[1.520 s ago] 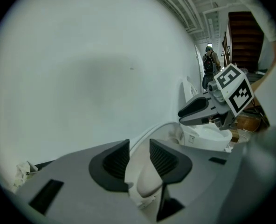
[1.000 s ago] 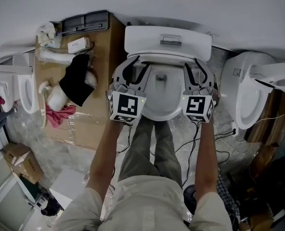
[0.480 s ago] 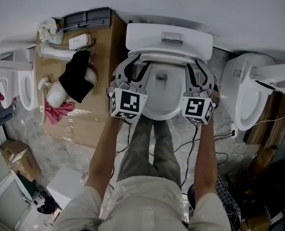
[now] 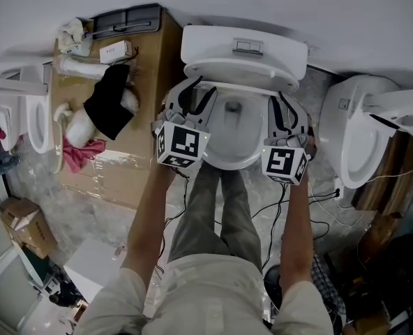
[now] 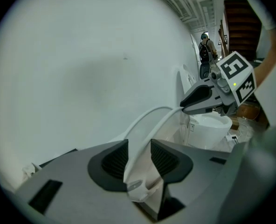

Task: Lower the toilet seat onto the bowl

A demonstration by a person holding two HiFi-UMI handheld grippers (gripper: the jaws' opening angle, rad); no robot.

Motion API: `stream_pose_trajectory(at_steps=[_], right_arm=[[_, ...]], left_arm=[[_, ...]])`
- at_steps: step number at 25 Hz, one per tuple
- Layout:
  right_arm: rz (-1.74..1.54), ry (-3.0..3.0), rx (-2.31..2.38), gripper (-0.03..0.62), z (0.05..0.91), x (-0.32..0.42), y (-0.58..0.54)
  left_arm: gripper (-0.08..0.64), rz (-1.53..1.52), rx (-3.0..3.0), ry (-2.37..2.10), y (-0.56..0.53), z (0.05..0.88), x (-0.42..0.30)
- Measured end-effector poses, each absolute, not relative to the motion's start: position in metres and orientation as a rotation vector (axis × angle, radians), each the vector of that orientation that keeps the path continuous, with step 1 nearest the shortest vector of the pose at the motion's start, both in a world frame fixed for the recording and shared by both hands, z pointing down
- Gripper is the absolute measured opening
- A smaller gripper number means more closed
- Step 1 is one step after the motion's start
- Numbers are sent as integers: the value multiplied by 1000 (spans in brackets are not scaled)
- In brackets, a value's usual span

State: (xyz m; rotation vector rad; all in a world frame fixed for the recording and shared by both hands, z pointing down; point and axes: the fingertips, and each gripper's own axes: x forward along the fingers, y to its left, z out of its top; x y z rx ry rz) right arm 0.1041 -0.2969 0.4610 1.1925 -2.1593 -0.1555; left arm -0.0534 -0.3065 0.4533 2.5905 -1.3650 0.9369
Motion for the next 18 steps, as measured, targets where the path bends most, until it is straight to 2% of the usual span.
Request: stream_pose_trajectory(at_steps=[4,6,15,16,18], right_arm=[[-169,-2176,1161,75,462,103,-286],[-173,-2181,1146,75,462,103,-281],[-205,-2196,1064,78,467,103,-263],[-212,-2186,1045,88,470,102,-261],[-214,-2171,1009,163,476,99,-258]], left_arm=[[141,957,2601,-1325,-295,455,-50],[95,960,2602,-1315,-288,457,-47],[95,953,2580,-1347,-268,459,-46],[95,953,2580,-1346,-266,460,-46],[95,954,2578,-1344,-262,460,-46]])
